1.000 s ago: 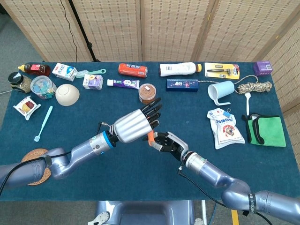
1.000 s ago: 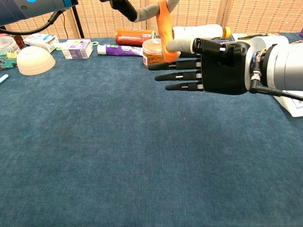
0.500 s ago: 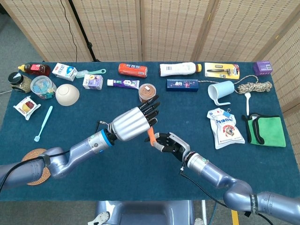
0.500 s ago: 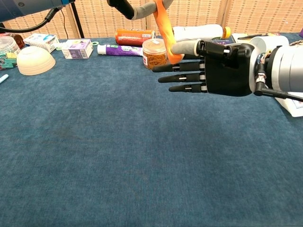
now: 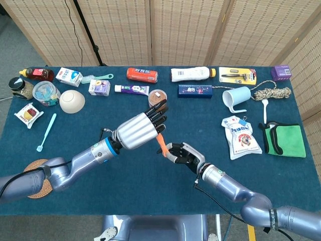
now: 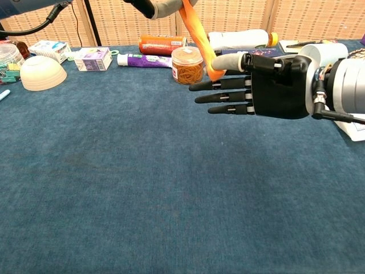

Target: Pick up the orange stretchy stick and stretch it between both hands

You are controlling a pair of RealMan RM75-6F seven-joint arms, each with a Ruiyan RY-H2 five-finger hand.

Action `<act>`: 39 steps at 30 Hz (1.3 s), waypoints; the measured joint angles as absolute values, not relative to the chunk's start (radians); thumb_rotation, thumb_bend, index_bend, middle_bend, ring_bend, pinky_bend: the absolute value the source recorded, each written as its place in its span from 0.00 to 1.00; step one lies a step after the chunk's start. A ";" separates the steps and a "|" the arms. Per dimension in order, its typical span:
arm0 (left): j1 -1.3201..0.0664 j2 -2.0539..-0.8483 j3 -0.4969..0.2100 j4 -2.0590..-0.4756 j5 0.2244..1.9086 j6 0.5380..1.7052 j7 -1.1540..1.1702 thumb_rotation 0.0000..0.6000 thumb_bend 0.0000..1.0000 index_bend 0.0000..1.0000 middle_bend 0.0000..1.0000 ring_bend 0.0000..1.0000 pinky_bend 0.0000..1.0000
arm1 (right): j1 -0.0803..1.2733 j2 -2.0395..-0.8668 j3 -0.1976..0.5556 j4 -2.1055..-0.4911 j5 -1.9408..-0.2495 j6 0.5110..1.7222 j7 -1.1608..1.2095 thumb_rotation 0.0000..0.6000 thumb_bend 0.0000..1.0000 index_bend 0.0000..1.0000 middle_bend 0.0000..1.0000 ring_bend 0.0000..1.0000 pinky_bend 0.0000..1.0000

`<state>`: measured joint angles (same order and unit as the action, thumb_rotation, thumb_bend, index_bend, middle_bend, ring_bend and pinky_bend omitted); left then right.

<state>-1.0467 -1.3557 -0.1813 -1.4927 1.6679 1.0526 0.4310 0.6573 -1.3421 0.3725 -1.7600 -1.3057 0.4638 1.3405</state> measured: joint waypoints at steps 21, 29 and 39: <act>-1.024 -1.307 -0.193 -1.504 1.648 1.071 0.423 1.00 0.51 0.86 0.36 0.16 0.00 | 0.630 -1.299 0.343 -1.779 -1.339 0.484 1.367 1.00 0.70 0.68 0.35 0.22 0.00; -1.007 -1.279 -0.195 -1.497 1.636 1.081 0.413 1.00 0.51 0.86 0.36 0.16 0.00 | 0.621 -1.279 0.327 -1.788 -1.362 0.499 1.384 1.00 0.70 0.68 0.35 0.22 0.00; -0.973 -1.239 -0.198 -1.482 1.620 1.111 0.387 1.00 0.51 0.86 0.36 0.16 0.00 | 0.613 -1.254 0.295 -1.799 -1.399 0.524 1.413 1.00 0.70 0.68 0.35 0.22 0.00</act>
<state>-0.9732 -1.2386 -0.1983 -1.4821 1.6199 1.1110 0.3871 0.6133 -1.2538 0.2947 -1.7988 -1.3991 0.5237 1.4127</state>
